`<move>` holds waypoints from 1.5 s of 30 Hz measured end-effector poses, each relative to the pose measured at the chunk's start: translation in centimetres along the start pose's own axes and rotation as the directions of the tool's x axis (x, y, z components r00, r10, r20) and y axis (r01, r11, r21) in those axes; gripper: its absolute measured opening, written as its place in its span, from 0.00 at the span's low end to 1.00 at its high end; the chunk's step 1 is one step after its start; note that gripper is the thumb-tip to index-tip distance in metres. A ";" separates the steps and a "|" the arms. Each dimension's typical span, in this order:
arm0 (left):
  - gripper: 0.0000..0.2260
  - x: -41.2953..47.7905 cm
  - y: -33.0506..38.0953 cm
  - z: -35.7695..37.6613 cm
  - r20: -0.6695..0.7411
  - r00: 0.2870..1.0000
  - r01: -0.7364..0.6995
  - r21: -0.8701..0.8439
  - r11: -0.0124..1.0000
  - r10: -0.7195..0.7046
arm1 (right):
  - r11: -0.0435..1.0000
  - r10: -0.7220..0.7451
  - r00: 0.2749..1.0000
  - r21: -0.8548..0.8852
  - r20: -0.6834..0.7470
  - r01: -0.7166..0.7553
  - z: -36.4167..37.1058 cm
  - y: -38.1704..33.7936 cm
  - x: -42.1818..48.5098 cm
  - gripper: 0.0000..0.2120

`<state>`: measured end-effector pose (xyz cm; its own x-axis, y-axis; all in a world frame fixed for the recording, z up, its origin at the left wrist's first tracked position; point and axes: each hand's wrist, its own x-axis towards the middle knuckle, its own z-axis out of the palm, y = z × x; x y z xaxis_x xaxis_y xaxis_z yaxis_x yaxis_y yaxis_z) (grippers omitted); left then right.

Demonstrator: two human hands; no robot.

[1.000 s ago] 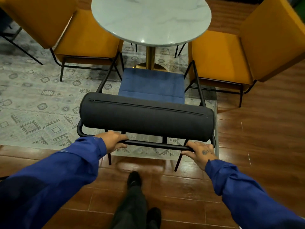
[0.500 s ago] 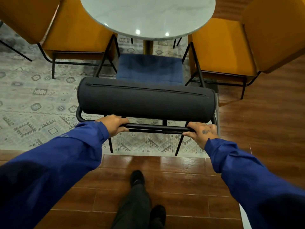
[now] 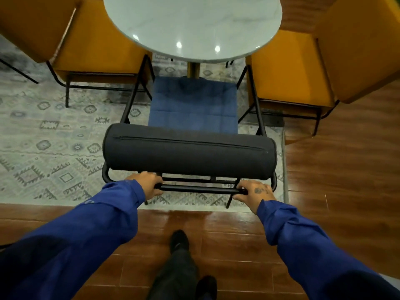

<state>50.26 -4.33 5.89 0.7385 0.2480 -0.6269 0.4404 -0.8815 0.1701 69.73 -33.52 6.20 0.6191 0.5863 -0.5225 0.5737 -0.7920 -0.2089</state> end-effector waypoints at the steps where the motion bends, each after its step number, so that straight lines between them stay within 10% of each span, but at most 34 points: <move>1: 0.17 0.0 0.1 -0.4 0.020 0.999 0.025 0.005 1.000 -0.025 | 0.999 -0.010 1.000 0.041 0.017 0.010 -0.3 -0.5 -0.1 0.15; 15: 0.06 -0.9 -5.7 -13.0 -0.418 0.847 0.051 -0.552 0.832 -0.329 | 0.812 0.235 0.923 0.584 -0.306 -0.013 -12.0 -1.9 3.3 0.04; 30: 0.22 6.2 -10.1 -15.4 -0.156 0.770 0.358 -0.697 0.621 -0.619 | 0.750 0.409 0.900 0.618 -0.151 -0.236 -13.5 3.6 16.6 0.13; 45: 0.22 13.6 -14.3 -12.8 0.061 0.783 0.480 -0.693 0.538 -0.620 | 0.712 0.542 0.840 0.525 0.011 -0.466 -9.4 5.9 20.2 0.24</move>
<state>60.53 16.76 4.63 0.2738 0.7156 -0.6426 0.9451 -0.0764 0.3176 90.61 -24.77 2.18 0.8251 0.0618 -0.5616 -0.1615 -0.9267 -0.3393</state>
